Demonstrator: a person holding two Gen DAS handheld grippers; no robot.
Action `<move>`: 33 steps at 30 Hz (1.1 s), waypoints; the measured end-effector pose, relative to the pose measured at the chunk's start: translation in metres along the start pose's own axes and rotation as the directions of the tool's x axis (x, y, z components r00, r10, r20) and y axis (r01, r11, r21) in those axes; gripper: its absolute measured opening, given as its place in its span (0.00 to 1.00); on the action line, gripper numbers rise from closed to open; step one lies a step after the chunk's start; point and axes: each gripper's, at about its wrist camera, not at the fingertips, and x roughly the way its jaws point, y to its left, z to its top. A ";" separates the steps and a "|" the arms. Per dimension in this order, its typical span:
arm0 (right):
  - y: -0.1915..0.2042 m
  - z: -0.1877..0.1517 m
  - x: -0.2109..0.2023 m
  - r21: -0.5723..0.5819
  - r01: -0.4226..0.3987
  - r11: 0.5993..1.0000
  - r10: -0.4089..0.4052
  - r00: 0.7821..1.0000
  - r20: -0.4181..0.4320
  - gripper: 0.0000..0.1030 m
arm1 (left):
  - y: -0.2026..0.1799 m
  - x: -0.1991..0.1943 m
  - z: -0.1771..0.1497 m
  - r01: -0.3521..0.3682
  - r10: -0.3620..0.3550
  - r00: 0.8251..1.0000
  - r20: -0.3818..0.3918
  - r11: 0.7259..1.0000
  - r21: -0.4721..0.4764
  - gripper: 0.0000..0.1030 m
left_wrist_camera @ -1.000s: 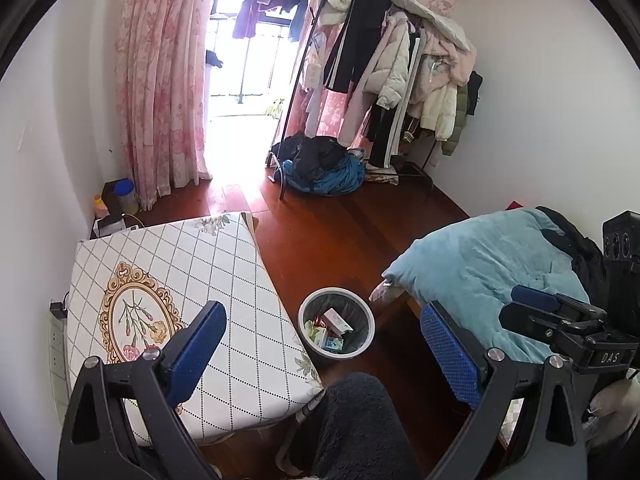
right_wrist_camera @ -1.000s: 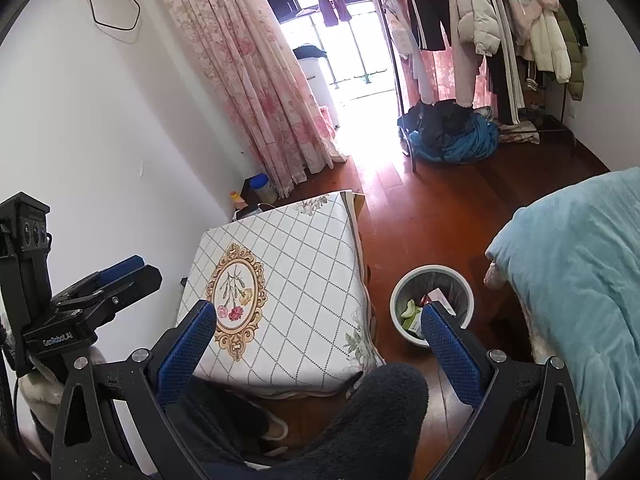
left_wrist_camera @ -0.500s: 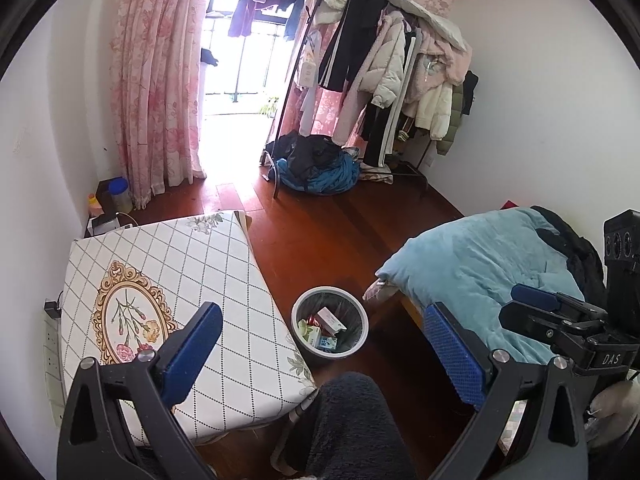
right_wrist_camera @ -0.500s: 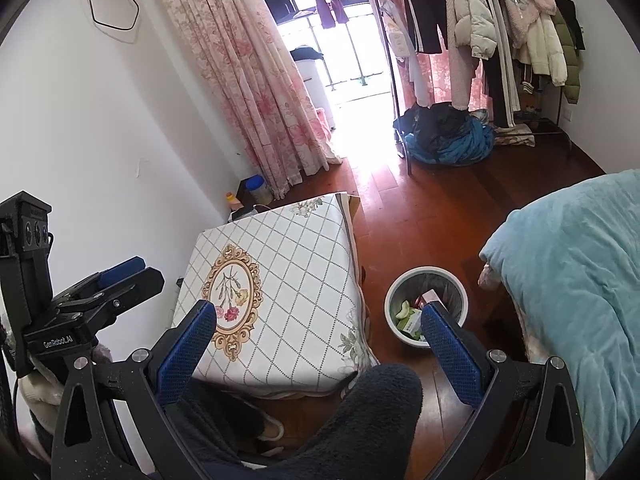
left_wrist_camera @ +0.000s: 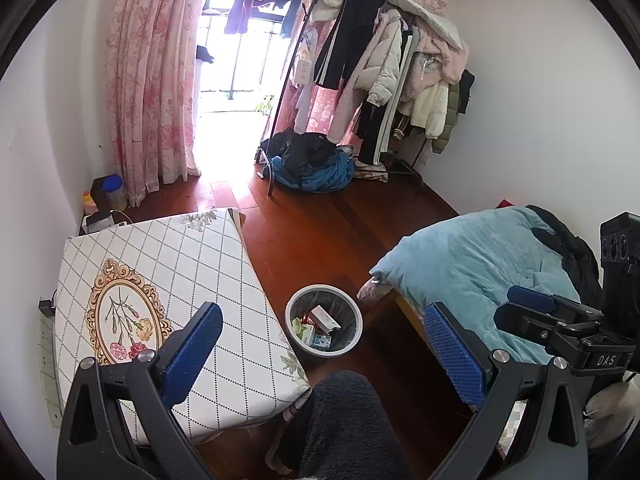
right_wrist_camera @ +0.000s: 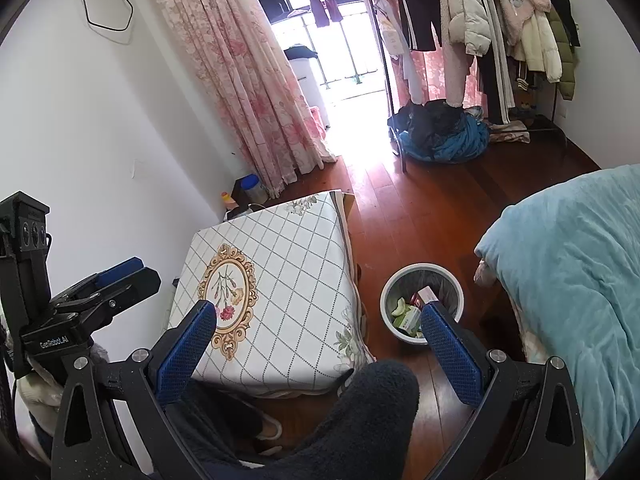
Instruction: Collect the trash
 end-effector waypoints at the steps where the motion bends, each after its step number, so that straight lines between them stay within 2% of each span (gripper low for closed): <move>1: 0.000 0.000 0.000 0.000 0.002 1.000 -0.002 1.000 0.001 1.00 | -0.001 0.000 0.000 0.002 -0.002 1.000 -0.001 1.000 0.000 1.00; 26: -0.001 0.000 0.000 0.007 0.011 1.000 -0.011 1.000 -0.003 1.00 | 0.001 0.004 -0.002 0.005 -0.005 1.000 -0.013 1.000 0.003 1.00; 33: -0.003 -0.005 0.002 0.019 0.027 0.999 -0.027 1.000 -0.008 1.00 | 0.000 0.010 -0.004 0.035 -0.034 0.999 -0.029 0.999 0.012 1.00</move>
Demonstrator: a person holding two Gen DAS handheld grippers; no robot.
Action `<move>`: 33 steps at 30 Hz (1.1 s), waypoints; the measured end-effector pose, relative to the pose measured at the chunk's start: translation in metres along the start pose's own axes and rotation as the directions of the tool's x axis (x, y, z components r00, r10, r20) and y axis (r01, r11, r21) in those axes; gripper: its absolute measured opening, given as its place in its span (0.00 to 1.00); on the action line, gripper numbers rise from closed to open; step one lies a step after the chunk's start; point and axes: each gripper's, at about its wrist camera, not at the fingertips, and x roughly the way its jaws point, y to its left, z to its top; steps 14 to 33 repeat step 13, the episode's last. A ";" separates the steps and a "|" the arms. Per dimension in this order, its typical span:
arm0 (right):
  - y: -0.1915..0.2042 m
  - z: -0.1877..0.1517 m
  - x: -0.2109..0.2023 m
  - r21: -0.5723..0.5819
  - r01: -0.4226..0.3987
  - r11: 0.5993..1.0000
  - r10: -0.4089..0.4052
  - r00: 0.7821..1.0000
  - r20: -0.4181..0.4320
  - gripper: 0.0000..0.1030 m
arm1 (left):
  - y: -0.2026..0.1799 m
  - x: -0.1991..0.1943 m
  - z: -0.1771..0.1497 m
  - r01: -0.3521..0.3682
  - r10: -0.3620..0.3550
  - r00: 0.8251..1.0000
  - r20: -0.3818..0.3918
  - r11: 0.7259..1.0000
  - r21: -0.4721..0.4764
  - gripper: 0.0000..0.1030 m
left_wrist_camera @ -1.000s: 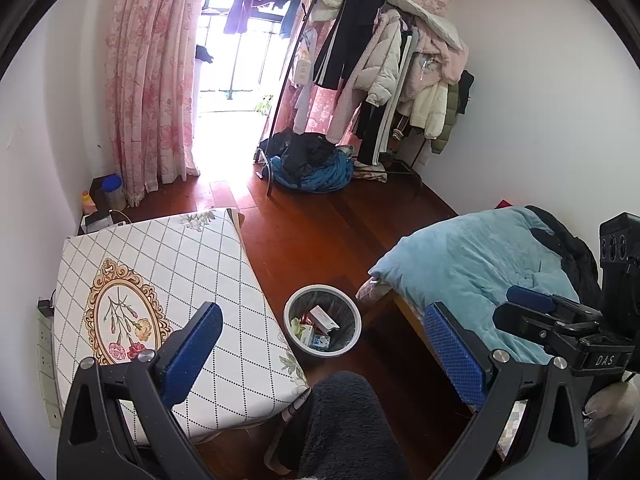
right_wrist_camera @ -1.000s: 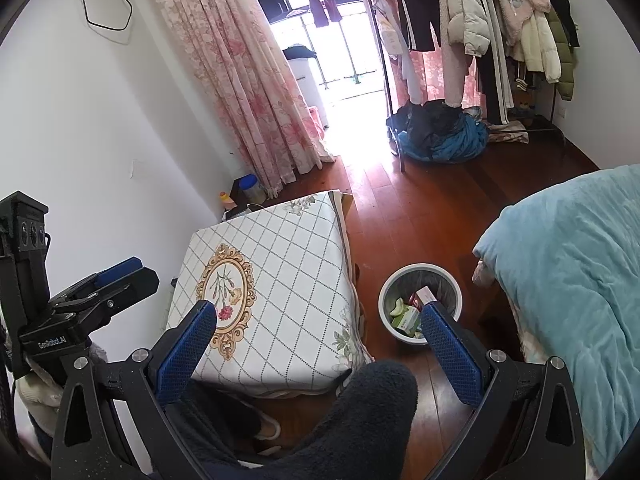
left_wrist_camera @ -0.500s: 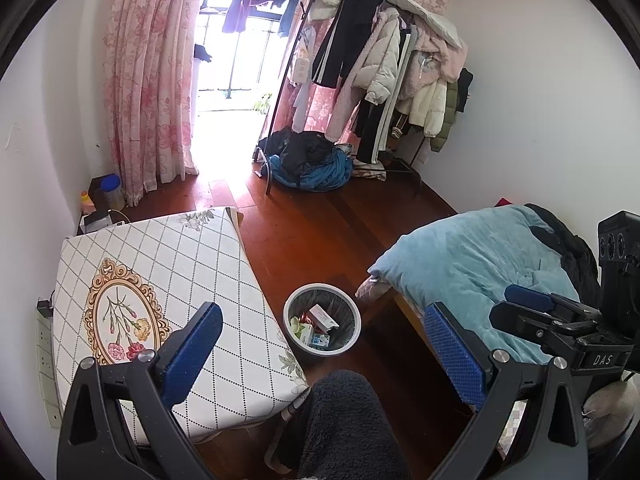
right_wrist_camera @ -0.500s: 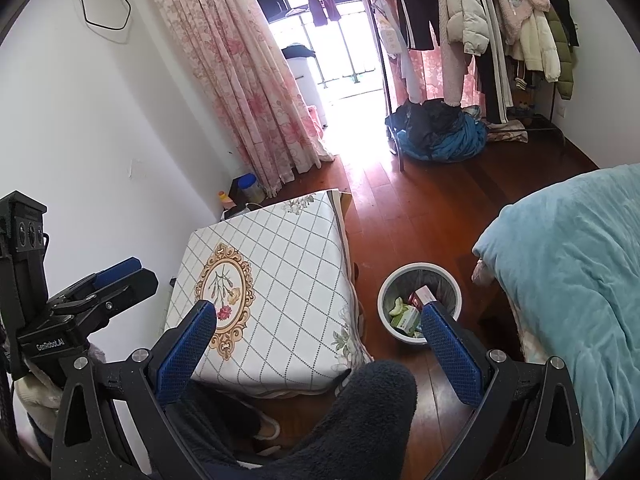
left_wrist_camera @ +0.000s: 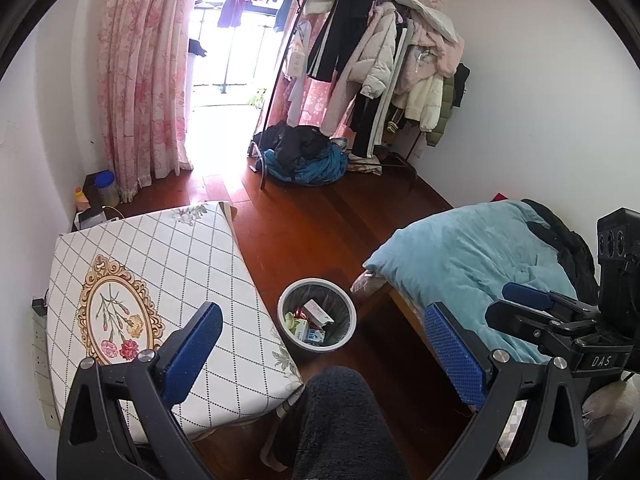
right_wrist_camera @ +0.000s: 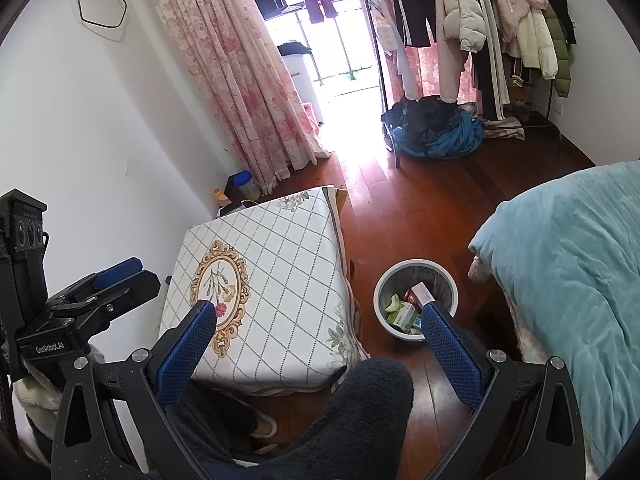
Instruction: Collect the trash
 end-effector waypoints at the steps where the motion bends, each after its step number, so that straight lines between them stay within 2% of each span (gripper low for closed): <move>1: 0.000 -0.001 0.000 0.001 0.003 1.000 -0.003 1.000 0.001 1.00 | -0.001 0.001 0.000 0.003 -0.003 1.000 -0.002 1.000 0.003 1.00; 33: -0.006 -0.005 -0.004 0.012 0.016 1.000 -0.016 1.000 0.003 1.00 | -0.004 0.002 0.003 0.026 -0.026 1.000 -0.003 1.000 0.010 1.00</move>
